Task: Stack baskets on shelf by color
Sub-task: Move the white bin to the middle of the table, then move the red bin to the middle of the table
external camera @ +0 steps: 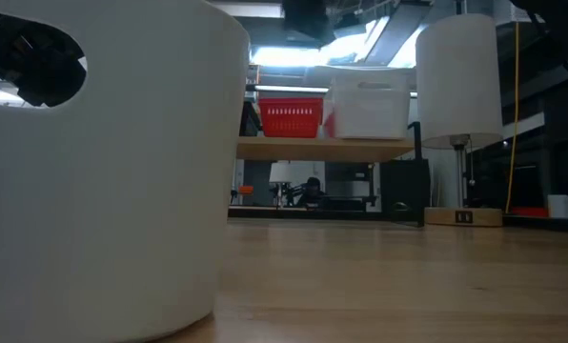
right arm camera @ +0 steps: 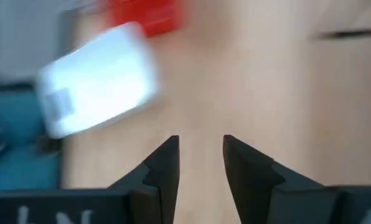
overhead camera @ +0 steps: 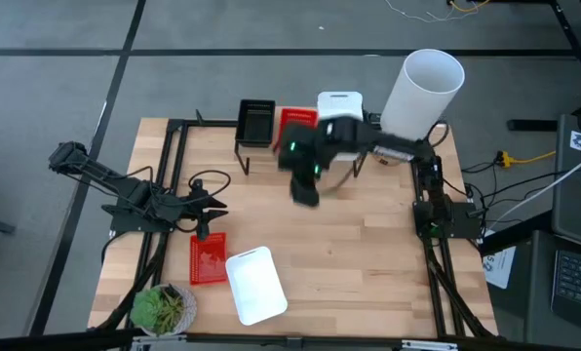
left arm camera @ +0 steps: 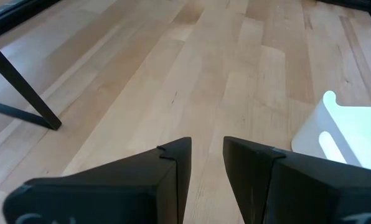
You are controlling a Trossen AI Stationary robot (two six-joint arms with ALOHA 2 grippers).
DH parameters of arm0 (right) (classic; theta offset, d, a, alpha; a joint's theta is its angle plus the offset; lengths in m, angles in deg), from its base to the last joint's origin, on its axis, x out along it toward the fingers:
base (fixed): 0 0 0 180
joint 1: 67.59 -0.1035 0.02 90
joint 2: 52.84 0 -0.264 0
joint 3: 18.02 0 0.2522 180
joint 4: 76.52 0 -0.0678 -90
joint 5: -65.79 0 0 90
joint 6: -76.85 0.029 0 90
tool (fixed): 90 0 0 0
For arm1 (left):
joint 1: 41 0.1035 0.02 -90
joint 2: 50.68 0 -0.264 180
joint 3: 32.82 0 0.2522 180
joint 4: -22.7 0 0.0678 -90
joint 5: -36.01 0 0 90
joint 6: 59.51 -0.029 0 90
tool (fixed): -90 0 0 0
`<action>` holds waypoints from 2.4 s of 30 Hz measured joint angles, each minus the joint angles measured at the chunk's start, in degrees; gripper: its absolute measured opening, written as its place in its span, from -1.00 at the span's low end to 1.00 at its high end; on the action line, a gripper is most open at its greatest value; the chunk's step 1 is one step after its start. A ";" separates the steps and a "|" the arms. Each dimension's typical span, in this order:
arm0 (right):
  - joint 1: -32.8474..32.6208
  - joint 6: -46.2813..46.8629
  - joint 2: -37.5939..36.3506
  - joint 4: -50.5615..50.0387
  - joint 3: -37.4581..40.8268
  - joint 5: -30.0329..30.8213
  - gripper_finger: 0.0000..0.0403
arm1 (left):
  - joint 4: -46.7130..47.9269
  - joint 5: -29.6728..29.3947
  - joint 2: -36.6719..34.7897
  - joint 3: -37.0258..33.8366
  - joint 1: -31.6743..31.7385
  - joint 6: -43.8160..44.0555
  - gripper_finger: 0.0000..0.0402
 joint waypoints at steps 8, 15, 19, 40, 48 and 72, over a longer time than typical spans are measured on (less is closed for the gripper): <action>-10.98 -5.20 0.96 -12.73 0.23 -0.06 -0.39 | -2.07 6.95 1.46 0.00 -0.03 7.28 -0.57; -18.30 0.35 -9.26 -11.53 10.57 7.53 -0.39 | -14.87 16.30 9.52 7.29 0.57 1.71 -0.57; -20.97 7.47 -16.28 -9.36 19.63 20.70 -0.39 | -6.88 19.98 19.41 16.56 0.32 2.43 -0.57; -23.24 21.41 -41.50 2.32 45.24 33.77 -0.39 | 10.24 40.31 78.44 54.82 5.81 1.76 -0.57; -23.36 21.52 -41.91 3.38 45.22 33.77 -0.39 | 11.00 28.52 84.55 71.45 13.12 -11.69 -0.57; -30.03 25.91 -42.13 1.17 45.20 37.99 -0.39 | 56.32 27.07 63.48 59.58 -5.12 14.22 -0.57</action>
